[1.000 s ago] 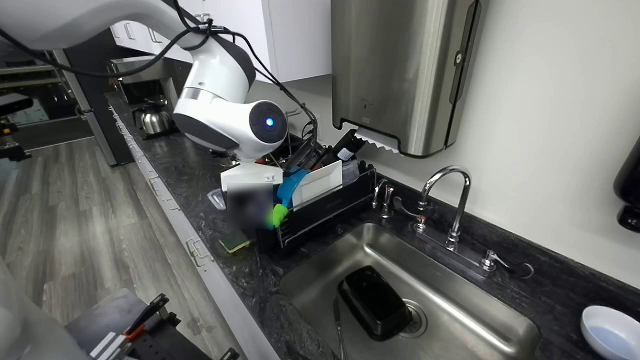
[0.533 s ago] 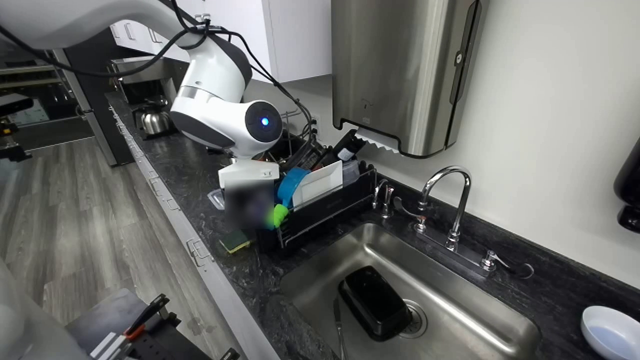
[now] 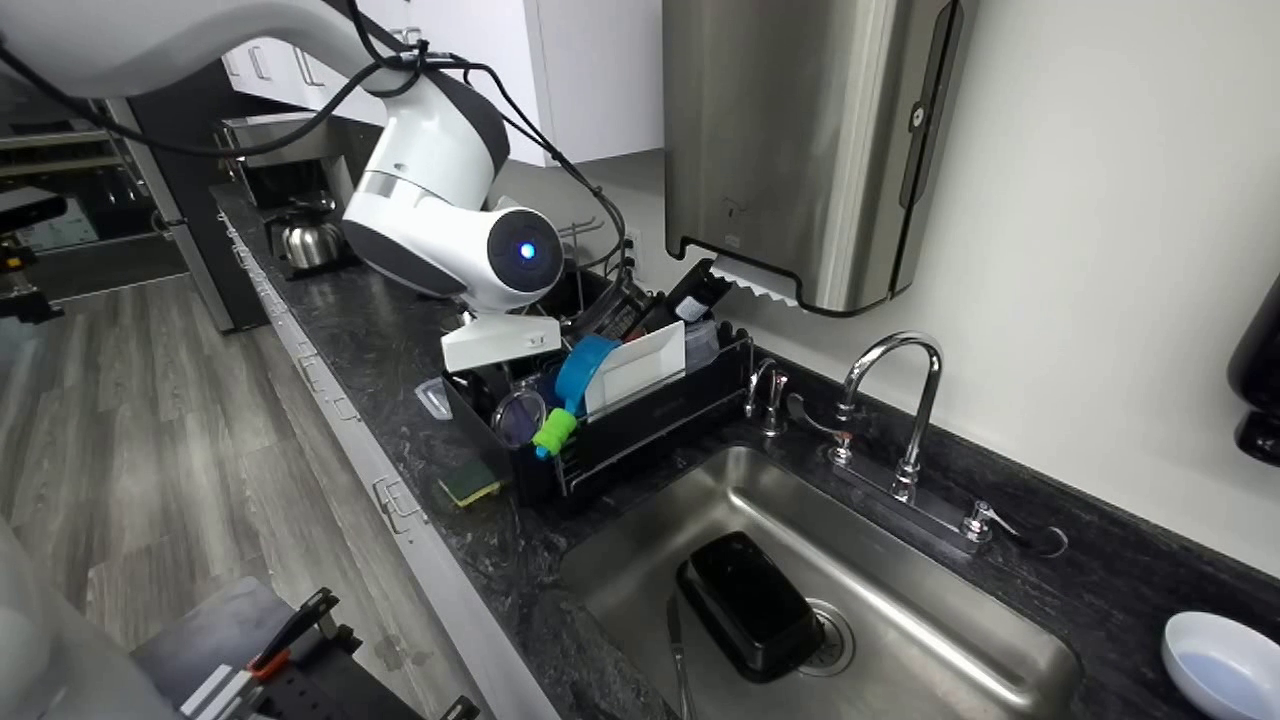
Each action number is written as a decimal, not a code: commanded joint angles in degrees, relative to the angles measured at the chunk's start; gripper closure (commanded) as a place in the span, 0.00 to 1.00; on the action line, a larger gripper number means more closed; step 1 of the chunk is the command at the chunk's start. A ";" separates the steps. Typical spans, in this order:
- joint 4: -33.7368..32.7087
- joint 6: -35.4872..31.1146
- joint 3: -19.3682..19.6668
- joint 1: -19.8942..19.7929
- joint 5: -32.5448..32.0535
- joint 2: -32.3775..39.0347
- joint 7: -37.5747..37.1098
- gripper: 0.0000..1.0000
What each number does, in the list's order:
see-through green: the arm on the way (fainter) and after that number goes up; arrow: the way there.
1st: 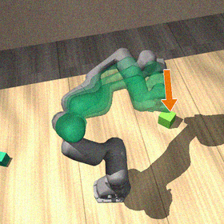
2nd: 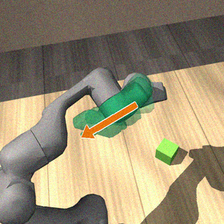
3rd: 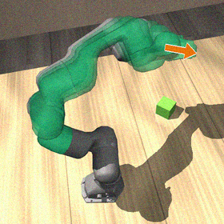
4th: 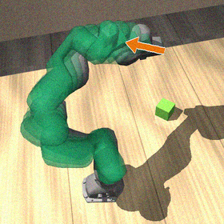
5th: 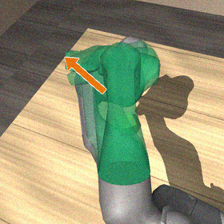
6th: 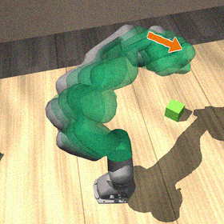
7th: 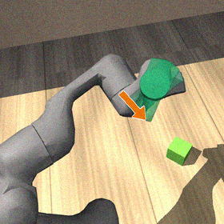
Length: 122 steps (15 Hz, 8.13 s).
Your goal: Put the cup in the sink
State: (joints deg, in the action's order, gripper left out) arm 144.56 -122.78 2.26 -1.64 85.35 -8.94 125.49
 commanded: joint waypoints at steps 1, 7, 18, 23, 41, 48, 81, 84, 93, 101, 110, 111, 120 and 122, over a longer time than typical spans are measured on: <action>-1.02 -0.73 -0.54 -0.19 2.23 1.87 3.16 0.00; -1.61 -0.66 -0.58 -0.12 2.77 2.82 3.73 0.00; -2.04 -0.80 -0.81 0.04 2.56 3.79 3.88 0.00; -2.12 -0.63 -0.99 0.09 2.33 3.96 4.01 0.26; -2.30 -0.66 -0.85 0.12 1.84 3.98 4.15 0.98; -1.49 2.11 -0.57 -0.03 -0.06 2.15 0.82 0.98; -10.48 2.91 9.18 -8.91 -29.14 -5.09 -32.41 0.98; -11.04 0.65 10.37 -9.46 -30.73 -4.03 -35.55 0.98; -11.07 -4.81 12.55 -10.71 -39.50 -3.87 -47.92 0.98; -11.91 -8.95 16.90 -12.32 -48.07 -1.23 -55.68 0.98; -13.85 -11.95 20.56 -15.01 -48.65 6.37 -56.88 0.98; -14.14 -12.22 20.63 -15.46 -49.24 6.83 -57.55 0.98; -16.23 -15.71 20.38 -18.54 -50.78 12.19 -61.01 0.98; -15.27 -15.14 20.10 -18.81 -49.81 11.43 -60.03 0.93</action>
State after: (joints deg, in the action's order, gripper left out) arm 129.30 -137.96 23.64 -19.18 35.79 2.59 65.67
